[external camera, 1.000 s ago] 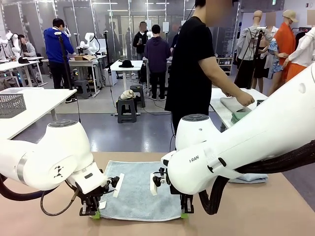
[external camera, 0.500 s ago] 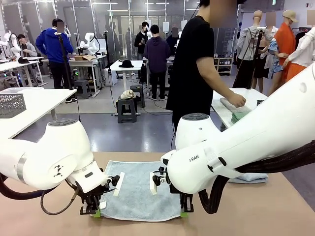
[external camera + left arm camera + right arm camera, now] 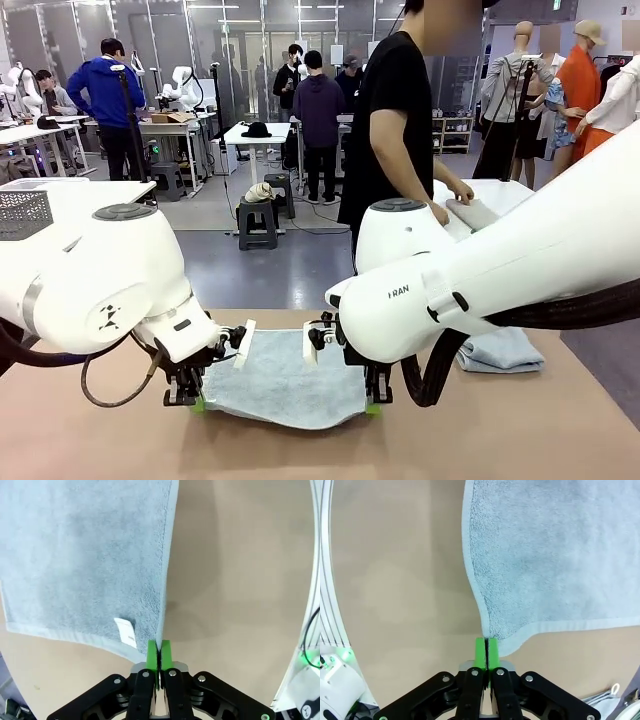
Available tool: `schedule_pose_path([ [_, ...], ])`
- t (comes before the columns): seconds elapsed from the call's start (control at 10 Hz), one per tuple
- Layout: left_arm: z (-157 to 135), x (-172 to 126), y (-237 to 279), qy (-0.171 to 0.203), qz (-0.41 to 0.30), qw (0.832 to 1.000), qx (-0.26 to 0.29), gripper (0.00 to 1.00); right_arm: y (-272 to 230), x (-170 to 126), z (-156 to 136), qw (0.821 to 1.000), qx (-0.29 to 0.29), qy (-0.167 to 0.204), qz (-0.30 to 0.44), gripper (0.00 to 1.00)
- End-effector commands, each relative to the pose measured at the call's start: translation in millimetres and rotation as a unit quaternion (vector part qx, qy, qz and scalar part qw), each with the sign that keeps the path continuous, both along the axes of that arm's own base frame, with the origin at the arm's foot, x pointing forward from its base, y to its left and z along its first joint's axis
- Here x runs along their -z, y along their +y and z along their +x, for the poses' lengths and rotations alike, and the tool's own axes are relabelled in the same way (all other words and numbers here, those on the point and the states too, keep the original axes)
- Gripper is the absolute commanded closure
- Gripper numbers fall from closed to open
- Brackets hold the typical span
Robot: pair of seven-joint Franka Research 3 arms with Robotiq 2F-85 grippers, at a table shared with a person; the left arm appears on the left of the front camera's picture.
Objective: Fold the towels and place them in the basket.
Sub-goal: When a person lays out a Towel with hook on the table, fold it in half twice.
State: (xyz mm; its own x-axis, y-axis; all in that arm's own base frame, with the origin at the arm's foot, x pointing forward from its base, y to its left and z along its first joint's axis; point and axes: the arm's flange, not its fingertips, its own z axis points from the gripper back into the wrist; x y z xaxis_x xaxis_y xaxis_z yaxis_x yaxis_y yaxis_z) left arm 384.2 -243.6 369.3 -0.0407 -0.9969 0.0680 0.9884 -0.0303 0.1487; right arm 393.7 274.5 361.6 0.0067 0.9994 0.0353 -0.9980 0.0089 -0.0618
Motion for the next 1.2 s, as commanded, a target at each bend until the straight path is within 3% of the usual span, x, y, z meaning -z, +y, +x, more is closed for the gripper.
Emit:
schedule_pose_path([
  [0.0, 17.7, -4.5, 2.0, -0.005, 0.012, 1.0, -0.009, 0.96, -1.4, -3.8, 17.6, 1.0, -0.007, -0.008, -0.009, 0.97],
  [0.5, 93.5, -2.0, -6.3, -0.016, 0.029, 0.999, 0.001, 0.96, 3.2, -7.2, 87.6, 1.0, -0.025, 0.006, 0.004, 0.97],
  [0.9, 167.1, 5.6, -0.8, -0.001, 0.038, 0.999, -0.02, 0.96, -1.2, -7.7, 152.8, 0.999, -0.012, 0.03, -0.003, 0.97],
  [1.1, 200.2, 5.6, -2.7, -0.024, 0.039, 0.999, -0.014, 0.96, -3.3, -15.9, 186.7, 1.0, -0.01, 0.018, -0.003, 0.97],
])
